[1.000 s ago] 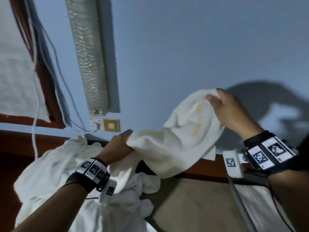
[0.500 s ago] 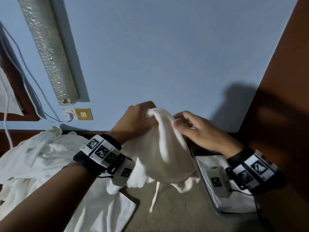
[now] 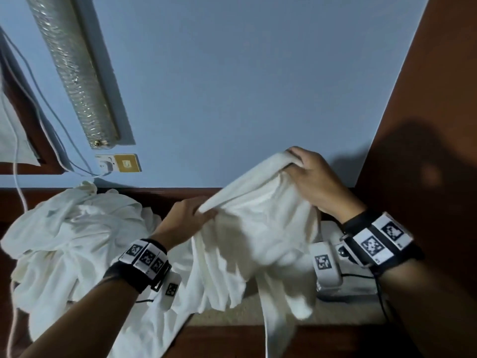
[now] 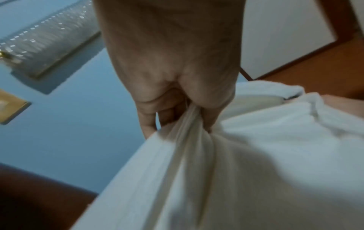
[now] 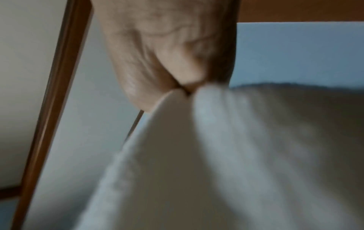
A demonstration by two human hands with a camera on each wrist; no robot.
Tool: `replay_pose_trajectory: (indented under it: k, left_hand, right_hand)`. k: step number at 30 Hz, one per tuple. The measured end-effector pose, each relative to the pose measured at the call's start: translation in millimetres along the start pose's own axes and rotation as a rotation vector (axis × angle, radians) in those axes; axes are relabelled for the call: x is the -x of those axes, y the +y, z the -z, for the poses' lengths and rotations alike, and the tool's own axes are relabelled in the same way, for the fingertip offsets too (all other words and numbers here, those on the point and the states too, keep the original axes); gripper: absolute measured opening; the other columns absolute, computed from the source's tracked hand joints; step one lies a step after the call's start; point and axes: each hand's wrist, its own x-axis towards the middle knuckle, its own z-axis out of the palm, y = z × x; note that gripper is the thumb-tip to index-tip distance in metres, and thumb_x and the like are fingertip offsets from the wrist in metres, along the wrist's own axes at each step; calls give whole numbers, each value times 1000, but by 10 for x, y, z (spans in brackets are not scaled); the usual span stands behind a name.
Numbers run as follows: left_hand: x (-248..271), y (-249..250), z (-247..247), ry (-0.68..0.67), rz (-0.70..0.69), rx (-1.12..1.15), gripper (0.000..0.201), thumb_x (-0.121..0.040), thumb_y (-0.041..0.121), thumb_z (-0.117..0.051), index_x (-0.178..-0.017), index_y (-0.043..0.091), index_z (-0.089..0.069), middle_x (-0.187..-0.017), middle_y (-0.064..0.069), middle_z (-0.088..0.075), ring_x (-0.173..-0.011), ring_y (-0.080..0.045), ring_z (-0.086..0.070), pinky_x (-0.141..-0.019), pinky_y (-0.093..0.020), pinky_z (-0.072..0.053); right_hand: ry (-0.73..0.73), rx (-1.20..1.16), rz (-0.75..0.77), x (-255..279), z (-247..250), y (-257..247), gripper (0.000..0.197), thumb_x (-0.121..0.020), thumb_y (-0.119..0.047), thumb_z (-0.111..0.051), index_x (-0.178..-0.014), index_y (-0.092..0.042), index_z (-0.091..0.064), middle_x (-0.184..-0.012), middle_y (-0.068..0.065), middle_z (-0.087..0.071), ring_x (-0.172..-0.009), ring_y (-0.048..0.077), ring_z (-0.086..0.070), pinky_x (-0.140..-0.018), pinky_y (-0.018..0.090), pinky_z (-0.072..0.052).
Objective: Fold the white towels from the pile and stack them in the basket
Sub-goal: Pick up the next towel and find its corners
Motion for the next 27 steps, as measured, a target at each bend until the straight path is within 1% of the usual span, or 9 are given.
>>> replay_pose_trajectory:
  k: [4, 7, 10, 12, 14, 16, 18, 20, 27]
  left_hand:
    - [-68, -228, 74, 13, 114, 94, 34, -101, 46, -62, -87, 17, -74, -76, -10, -73, -62, -16, -63, -58, -26, -47]
    - [-103, -127, 359, 141, 118, 334, 26, -105, 25, -57, -88, 19, -75, -80, -1, -77, -72, -15, -71, -73, -34, -56]
    - [-132, 328, 647, 128, -26, 352, 24, -104, 22, -55, -93, 16, -76, -80, 5, -74, -73, -5, -66, -66, -24, -51]
    - [-150, 682, 702, 64, -167, 240, 17, -99, 25, -63, -85, 21, -73, -76, 9, -71, -71, -1, -63, -64, -21, -49]
    - [-166, 961, 712, 34, -248, 192, 7, -90, 30, -73, -83, 28, -70, -74, 12, -73, -71, 2, -65, -64, -18, -50]
    - [-223, 1065, 785, 88, -277, 157, 6, -84, 28, -75, -84, 27, -69, -72, 9, -72, -70, 0, -65, -62, -17, -50]
    - [-280, 992, 949, 171, -266, 137, 7, -82, 28, -74, -85, 27, -69, -73, 9, -72, -70, -2, -65, -64, -19, -50]
    - [-334, 748, 1103, 229, -223, 80, 8, -81, 31, -75, -86, 27, -69, -76, 11, -71, -72, 2, -64, -66, -20, -50]
    - [-385, -198, 1257, 289, 66, 11, 18, -77, 35, -84, -83, 24, -71, -76, 3, -72, -67, -9, -61, -59, -25, -44]
  right_hand:
    - [97, -171, -218, -33, 24, 119, 22, -75, -26, -59, -82, -6, -61, -70, -1, -55, -67, 15, -51, -67, 36, -38]
    - [-23, 176, -234, -35, 94, 255, 31, -80, -37, -61, -87, -6, -63, -76, 3, -66, -75, 24, -62, -70, 39, -45]
    - [-253, 495, -214, 104, 26, 210, 33, -77, -49, -67, -100, -27, -62, -98, -9, -70, -100, 17, -68, -82, 33, -52]
    - [-421, 383, -148, 219, -168, -40, 55, -69, -57, -76, -117, -46, -52, -114, -19, -67, -108, 1, -65, -93, 28, -53]
    - [-459, 297, -56, 299, -434, -278, 55, -77, -52, -81, -121, -56, -47, -112, -22, -67, -103, -7, -63, -88, 18, -52]
    - [-350, 280, -27, 288, -625, -366, 30, -90, -41, -73, -117, -37, -60, -101, -14, -72, -93, 3, -67, -73, 16, -52]
    - [-251, 326, -80, 255, -675, -232, 18, -97, -32, -62, -89, -16, -60, -82, -1, -69, -79, 18, -66, -62, 24, -46]
    - [-244, 399, -134, 245, -651, 30, 24, -97, -22, -56, -74, -18, -48, -70, -1, -60, -74, 29, -62, -61, 37, -41]
    - [-315, 541, -259, 309, -488, 562, 10, -84, -17, -52, -80, -24, -59, -79, -4, -63, -81, 30, -63, -67, 34, -41]
